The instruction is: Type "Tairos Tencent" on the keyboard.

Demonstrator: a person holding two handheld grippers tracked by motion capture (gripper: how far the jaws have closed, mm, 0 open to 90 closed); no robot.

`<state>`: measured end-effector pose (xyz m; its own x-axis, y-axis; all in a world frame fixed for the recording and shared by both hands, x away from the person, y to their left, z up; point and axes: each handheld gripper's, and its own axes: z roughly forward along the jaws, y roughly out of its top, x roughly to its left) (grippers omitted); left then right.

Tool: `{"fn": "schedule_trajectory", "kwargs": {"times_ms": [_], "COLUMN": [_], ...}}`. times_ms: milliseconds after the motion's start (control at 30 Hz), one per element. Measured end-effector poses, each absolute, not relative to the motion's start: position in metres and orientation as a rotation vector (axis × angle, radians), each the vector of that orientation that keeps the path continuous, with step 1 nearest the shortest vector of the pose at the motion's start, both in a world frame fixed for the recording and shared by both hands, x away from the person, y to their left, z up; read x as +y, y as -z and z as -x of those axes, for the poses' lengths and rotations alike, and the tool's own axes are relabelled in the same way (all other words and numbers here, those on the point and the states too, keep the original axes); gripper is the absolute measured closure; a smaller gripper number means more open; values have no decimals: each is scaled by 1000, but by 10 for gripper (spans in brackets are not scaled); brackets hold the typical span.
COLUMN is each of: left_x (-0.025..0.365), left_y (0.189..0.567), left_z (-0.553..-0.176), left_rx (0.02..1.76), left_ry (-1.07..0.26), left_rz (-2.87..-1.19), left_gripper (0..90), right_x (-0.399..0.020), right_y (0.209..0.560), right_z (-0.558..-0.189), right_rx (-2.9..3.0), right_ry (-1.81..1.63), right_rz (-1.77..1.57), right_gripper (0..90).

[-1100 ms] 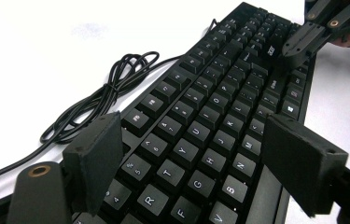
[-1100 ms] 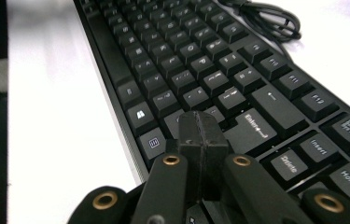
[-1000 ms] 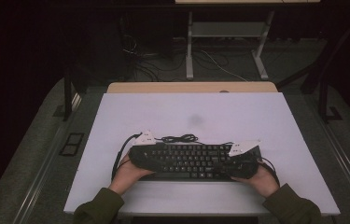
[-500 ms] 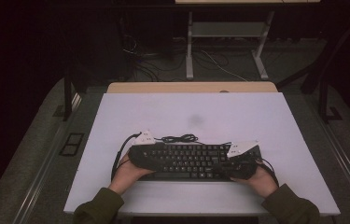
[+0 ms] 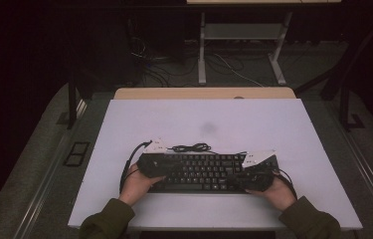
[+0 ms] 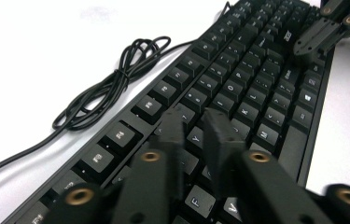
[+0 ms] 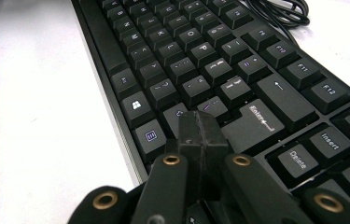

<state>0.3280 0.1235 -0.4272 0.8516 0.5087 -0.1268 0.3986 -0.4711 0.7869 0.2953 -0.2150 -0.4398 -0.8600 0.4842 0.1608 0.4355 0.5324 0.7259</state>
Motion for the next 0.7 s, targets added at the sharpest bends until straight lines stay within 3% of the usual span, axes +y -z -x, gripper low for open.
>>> {"fn": "schedule_trajectory", "kwargs": {"times_ms": [100, 700], "left_x": [123, 119], "left_y": [428, 434], "left_z": [-329, -331], "left_rx": [657, 669], "left_ry": [-149, -140], "left_rz": [-2141, -2185], "left_gripper": [889, 891], "right_x": [-215, -215], "right_y": [440, 440], "right_z": [-295, -295], "right_rx": [2697, 2696], "right_ry": [-1251, -1250], "right_rz": [-809, -810], "right_gripper": [893, 893]}}
